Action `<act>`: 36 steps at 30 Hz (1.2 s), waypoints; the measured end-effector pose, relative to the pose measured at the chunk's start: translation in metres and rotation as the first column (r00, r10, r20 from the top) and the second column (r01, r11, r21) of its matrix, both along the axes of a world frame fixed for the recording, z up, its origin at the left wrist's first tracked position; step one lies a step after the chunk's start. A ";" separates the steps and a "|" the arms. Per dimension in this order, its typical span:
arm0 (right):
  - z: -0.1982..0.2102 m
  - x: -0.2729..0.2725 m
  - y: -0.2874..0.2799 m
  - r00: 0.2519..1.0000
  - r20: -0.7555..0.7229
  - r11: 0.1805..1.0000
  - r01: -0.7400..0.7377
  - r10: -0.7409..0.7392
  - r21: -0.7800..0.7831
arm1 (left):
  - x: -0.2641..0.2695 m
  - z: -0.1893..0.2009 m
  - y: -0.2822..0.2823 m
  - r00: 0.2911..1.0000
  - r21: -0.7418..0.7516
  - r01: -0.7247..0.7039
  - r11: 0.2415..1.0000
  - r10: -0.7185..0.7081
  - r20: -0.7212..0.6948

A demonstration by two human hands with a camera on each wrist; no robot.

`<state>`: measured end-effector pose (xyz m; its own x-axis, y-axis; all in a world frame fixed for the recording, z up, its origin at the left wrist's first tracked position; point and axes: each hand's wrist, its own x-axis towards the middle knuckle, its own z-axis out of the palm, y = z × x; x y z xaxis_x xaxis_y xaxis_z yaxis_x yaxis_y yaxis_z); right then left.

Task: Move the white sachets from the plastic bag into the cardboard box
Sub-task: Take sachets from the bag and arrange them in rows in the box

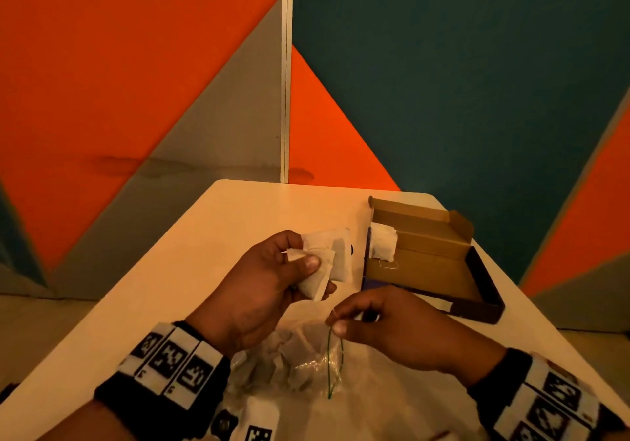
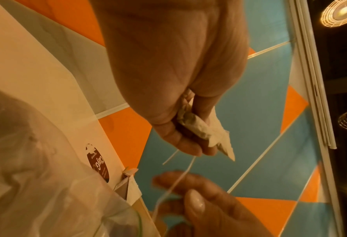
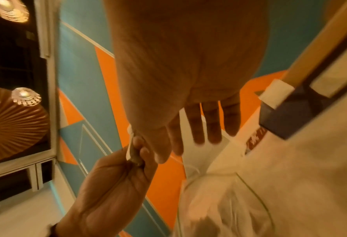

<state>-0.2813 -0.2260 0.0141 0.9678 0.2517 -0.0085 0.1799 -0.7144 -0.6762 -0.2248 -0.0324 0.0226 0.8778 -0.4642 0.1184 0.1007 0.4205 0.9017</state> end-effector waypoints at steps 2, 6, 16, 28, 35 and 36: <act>0.009 0.002 -0.004 0.982 0.148 0.991 0.128 -0.121 -0.035 | -0.001 0.000 0.000 1.000 -0.004 -0.011 1.000 0.011 0.003; 0.030 -0.004 -0.002 0.925 0.271 0.846 0.088 -0.265 0.526 | -0.003 0.001 -0.003 0.999 0.067 -0.025 0.997 0.023 0.027; 0.025 0.006 0.018 0.946 0.187 0.827 0.124 -0.266 0.549 | -0.007 0.003 -0.005 0.997 0.213 -0.065 0.975 0.055 0.055; 0.017 0.003 0.004 0.957 0.081 0.864 0.213 -0.279 0.455 | -0.006 0.008 0.008 0.969 0.489 -0.213 0.846 0.118 0.218; 0.018 0.014 0.010 0.979 0.145 0.979 0.122 -0.146 0.164 | 0.002 0.019 0.005 0.834 0.729 -0.393 0.560 -0.117 0.539; 0.018 0.015 0.008 0.973 0.162 0.979 0.142 -0.166 0.149 | 0.003 0.021 0.006 0.824 0.745 -0.411 0.526 -0.135 0.550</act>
<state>-0.2662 -0.2179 0.0322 0.9787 0.0869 0.1859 0.1974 -0.6461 -0.7372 -0.2218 -0.0268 0.0438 0.8680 -0.4622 0.1816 -0.4411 -0.5496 0.7095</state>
